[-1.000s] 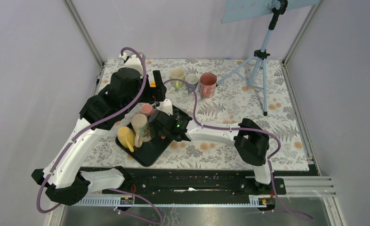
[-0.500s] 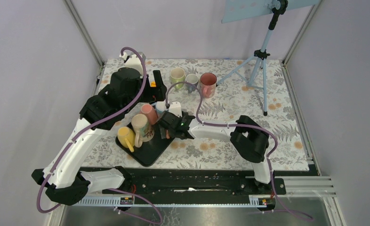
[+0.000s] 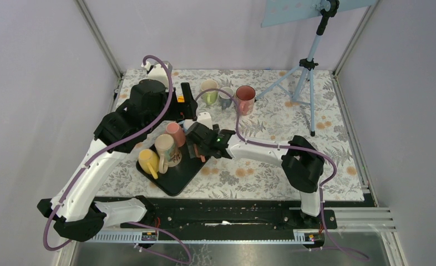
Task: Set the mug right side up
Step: Turn over the cup on the tray.
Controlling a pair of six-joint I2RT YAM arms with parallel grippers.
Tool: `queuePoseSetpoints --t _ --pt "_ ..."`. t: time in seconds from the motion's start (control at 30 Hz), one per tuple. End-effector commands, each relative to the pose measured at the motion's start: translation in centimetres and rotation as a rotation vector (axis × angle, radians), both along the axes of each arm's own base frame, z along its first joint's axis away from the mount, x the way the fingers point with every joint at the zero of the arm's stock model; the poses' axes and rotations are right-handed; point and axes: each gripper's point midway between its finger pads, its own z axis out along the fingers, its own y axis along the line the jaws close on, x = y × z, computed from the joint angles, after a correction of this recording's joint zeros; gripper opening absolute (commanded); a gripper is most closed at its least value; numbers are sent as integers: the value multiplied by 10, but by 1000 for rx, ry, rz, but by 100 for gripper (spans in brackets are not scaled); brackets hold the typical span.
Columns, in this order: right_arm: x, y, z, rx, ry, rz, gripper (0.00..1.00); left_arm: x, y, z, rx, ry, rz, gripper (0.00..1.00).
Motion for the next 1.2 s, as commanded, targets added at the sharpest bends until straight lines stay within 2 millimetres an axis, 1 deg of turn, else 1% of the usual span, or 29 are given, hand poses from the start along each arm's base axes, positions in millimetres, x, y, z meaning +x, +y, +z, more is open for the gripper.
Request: queuePoseSetpoints --t 0.0,0.13,0.23,0.4,0.7,1.03,1.17 --pt "4 20 16 18 3 41 88 4 -4 11 -35 -45 -7 99" --pt "1 20 11 15 32 28 81 4 -3 11 -35 -45 -6 99" --pt "-1 16 6 5 46 20 77 4 -3 11 -33 -45 -6 99" --pt "-3 13 3 -3 57 9 74 4 -3 11 -36 -46 -5 99" --pt "1 19 -2 -10 57 12 64 2 -2 12 -40 -47 -6 99" --pt "6 23 -7 -24 46 8 60 1 -1 13 -42 -50 -5 99" --pt "9 25 -6 -24 36 6 59 0 0 13 -40 -53 -6 99"
